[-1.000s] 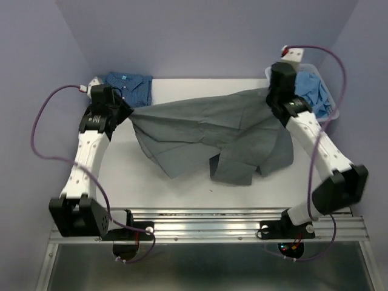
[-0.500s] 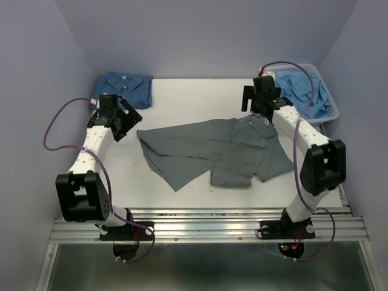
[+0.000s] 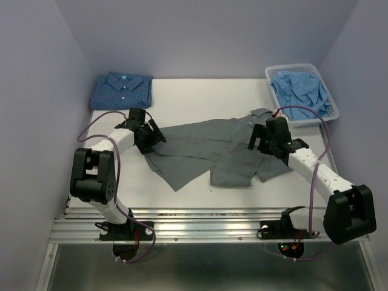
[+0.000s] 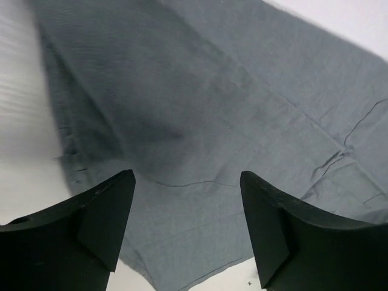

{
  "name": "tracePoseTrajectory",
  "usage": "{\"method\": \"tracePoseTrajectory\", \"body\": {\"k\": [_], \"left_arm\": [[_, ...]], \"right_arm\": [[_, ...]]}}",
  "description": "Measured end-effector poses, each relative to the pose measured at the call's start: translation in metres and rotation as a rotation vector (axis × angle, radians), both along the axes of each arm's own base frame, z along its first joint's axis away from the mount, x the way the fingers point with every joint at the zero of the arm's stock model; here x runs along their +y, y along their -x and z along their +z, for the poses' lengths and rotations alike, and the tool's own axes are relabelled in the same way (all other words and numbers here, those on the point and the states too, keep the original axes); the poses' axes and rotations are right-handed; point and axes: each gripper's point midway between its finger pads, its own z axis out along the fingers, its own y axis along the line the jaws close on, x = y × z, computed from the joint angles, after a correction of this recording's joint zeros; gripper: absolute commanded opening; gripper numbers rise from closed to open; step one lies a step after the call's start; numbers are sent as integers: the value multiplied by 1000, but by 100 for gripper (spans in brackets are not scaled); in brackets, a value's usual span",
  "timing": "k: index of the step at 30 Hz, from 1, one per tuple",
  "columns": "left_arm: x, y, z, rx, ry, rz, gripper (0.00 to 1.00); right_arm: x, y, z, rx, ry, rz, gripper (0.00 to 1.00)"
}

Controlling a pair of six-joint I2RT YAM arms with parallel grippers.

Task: Fold and stack the long sleeve shirts
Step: Flatten the shirt out

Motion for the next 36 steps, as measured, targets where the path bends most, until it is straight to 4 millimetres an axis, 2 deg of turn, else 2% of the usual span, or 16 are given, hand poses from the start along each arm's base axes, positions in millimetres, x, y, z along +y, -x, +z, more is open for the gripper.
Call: {"method": "tracePoseTrajectory", "body": {"k": [2, 4, 9, 18, 20, 21, 24, 25, 26, 29, 32, 36], "left_arm": [[-16, -2, -9, 17, 11, -39, 69], [-21, -2, -19, 39, 11, -50, 69], [-15, -1, -26, 61, -9, -27, 69], [1, 1, -30, 81, -86, 25, 69], [4, -2, -27, 77, -100, 32, 60], [4, -6, -24, 69, -104, 37, 48], [4, -17, -17, 45, -108, 43, 24], [4, -24, -15, 34, -112, 41, 7], [3, -27, -14, 31, -111, 46, 0], [3, -35, -16, 31, -118, 42, 0], [3, -35, -18, 36, -119, 39, 0], [2, -37, -16, 24, -115, 35, 0]], "right_arm": [[0, 15, -8, 22, -21, 2, 100], [0, 25, -13, 42, -35, -1, 100], [-4, 38, -14, 50, -35, -8, 100], [-4, 41, -15, 60, -37, -5, 100], [-2, 41, -17, 69, -43, 2, 100], [-1, 42, -18, 76, -46, 6, 100], [3, 46, -22, 92, -64, 21, 100], [4, 49, -26, 105, -69, 27, 100], [4, 51, -28, 110, -71, 29, 100], [7, 59, -38, 143, -85, 42, 100], [14, 71, -51, 192, -122, 69, 100], [33, 85, -62, 256, -208, 140, 100]]}}
